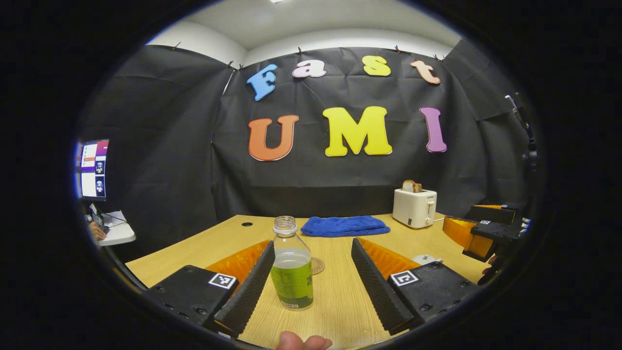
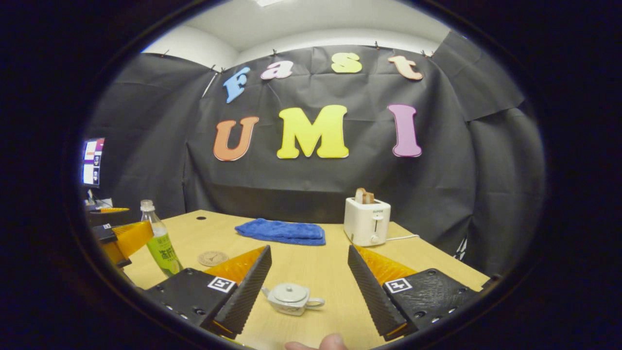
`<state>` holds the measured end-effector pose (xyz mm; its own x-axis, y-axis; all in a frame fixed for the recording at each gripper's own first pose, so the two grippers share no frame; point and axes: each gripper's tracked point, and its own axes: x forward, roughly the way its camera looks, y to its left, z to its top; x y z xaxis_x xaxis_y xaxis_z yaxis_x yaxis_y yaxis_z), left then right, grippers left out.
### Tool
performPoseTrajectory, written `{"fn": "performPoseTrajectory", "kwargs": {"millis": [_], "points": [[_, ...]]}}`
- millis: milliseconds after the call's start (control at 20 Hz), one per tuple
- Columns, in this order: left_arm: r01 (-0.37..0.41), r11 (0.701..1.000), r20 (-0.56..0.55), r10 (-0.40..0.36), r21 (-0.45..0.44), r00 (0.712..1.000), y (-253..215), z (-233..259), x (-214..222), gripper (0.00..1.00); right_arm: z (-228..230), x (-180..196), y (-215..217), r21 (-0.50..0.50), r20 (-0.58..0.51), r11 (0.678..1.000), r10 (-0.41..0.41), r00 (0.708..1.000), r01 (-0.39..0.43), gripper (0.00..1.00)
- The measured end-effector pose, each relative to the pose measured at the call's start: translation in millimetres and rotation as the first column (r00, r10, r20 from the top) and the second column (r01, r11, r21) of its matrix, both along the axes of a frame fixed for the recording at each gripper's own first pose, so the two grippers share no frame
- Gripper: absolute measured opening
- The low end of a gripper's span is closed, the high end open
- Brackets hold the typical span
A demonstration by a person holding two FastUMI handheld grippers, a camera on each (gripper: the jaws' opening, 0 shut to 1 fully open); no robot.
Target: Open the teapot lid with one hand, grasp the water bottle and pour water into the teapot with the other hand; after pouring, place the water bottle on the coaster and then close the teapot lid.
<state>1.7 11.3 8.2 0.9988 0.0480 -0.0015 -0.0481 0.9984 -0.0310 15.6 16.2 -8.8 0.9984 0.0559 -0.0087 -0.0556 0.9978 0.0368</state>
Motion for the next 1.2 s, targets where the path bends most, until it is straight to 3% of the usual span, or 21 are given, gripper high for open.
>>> {"fn": "performPoseTrajectory", "kwargs": {"millis": [900,1200], "points": [[0.007,1.0,-0.005,-0.007,-0.03,1.0,20.9,-16.4,4.0,0.99,-70.3,40.2,34.1,-0.044,-0.161,0.999,0.005,0.987,-0.012,0.97],[0.007,0.999,-0.014,-0.007,-0.039,1.0,31.3,-23.2,3.8,0.99,-85.9,51.2,38.4,-0.022,-0.209,0.999,-0.027,0.978,0.022,0.66]]}}
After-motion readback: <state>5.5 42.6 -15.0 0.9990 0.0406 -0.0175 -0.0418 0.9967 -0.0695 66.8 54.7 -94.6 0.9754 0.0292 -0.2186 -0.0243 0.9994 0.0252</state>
